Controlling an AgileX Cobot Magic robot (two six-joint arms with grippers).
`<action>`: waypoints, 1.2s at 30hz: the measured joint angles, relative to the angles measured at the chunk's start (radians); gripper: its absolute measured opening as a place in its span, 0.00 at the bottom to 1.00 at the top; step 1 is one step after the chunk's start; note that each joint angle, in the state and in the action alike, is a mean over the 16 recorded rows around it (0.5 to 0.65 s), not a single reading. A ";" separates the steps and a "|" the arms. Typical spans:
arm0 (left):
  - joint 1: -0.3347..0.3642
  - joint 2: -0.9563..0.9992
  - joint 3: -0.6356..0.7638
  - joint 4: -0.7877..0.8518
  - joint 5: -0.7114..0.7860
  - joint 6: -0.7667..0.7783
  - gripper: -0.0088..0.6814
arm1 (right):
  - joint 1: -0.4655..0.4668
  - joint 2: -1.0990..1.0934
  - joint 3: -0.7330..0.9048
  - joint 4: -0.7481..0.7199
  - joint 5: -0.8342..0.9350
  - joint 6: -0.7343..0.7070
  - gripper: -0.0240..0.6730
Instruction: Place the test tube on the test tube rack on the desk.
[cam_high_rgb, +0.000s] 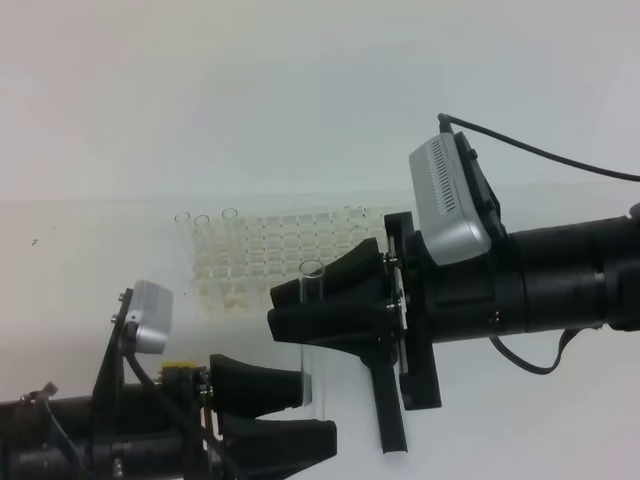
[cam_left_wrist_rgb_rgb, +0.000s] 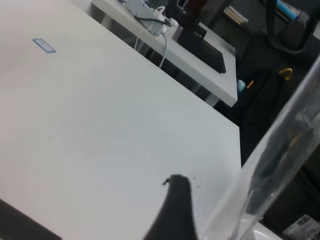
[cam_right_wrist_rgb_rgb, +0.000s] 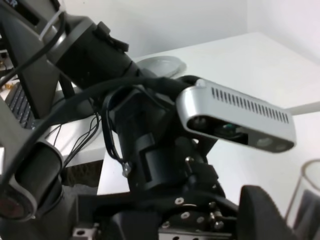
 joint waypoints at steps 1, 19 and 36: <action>0.000 0.000 0.000 0.003 0.001 -0.019 0.78 | 0.000 -0.001 0.000 0.000 -0.002 -0.002 0.21; 0.000 0.000 0.000 0.026 0.031 -0.190 0.35 | -0.002 -0.194 0.000 -0.032 -0.181 -0.004 0.21; 0.000 0.000 -0.002 -0.017 0.009 -0.170 0.01 | -0.002 -0.261 0.000 -0.044 -0.335 0.001 0.21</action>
